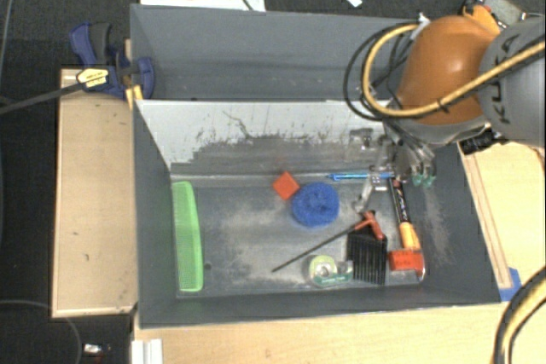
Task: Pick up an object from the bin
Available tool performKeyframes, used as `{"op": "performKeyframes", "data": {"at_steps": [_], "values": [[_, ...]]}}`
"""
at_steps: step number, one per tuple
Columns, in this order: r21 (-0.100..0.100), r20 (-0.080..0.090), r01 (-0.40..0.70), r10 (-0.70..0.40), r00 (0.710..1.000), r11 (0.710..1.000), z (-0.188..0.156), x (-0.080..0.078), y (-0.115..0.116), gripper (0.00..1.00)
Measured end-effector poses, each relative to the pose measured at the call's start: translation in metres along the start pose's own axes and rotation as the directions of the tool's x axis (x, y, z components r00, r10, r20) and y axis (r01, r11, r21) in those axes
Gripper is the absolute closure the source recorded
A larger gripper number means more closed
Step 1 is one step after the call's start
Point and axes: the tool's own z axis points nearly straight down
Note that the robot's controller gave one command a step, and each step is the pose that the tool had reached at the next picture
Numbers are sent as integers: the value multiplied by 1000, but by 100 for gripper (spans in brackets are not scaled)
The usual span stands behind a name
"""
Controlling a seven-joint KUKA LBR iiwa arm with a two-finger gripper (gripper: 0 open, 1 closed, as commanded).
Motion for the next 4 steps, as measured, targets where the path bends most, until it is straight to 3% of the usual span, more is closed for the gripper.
{"op": "performKeyframes", "data": {"at_steps": [1,2,3,4], "values": [[0,7,1,-1,1000,1000,-5,-1,0,0],[2,11,108,-108,994,994,74,-8,8,0],[3,12,177,-177,984,984,60,-5,13,0],[2,12,152,-152,988,988,76,-7,11,0]]}}
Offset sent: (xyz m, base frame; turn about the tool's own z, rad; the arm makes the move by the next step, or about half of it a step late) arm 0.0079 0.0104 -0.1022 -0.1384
